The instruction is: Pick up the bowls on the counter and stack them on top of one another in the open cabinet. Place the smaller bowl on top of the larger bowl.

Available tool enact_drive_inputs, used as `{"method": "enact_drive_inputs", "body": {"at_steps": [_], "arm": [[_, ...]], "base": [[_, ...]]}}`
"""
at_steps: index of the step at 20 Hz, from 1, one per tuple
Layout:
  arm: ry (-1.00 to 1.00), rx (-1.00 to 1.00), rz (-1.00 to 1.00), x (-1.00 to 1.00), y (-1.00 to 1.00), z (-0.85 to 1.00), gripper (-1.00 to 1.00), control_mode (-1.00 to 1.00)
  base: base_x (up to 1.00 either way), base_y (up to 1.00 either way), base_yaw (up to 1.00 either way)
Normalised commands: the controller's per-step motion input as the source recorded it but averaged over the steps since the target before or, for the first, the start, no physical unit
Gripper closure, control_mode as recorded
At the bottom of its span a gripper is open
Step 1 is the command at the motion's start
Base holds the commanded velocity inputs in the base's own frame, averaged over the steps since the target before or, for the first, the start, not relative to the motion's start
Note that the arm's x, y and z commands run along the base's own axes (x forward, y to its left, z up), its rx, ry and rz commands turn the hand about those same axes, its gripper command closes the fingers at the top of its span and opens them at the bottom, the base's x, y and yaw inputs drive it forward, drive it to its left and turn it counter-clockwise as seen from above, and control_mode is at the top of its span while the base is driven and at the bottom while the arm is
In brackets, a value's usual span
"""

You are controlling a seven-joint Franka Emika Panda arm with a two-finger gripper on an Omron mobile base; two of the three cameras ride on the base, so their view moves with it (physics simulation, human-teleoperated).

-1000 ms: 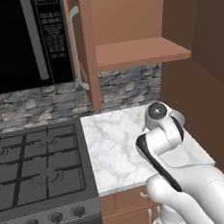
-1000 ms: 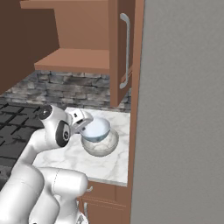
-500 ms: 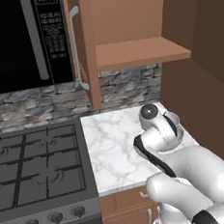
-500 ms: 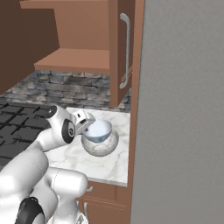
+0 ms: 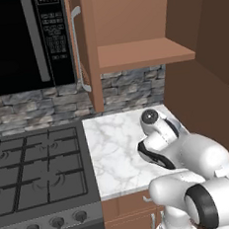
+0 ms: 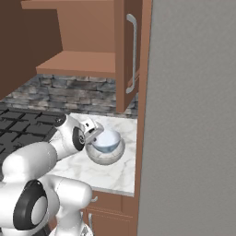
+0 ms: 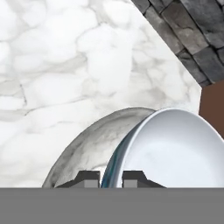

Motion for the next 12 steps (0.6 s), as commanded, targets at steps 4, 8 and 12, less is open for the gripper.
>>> {"method": "enact_drive_inputs", "body": {"at_steps": [4,8,12], "arm": [[-0.04,0.01,0.00,0.07,-0.09,-0.22,1.00,-1.00],[-0.02,0.00,0.00,0.12,0.00,-0.16,1.00,-1.00],[0.00,0.01,0.00,0.09,-0.01,-0.18,1.00,-1.00]], "base": [[0.00,0.00,0.00],[0.00,0.00,0.00],[0.00,0.00,0.00]]}}
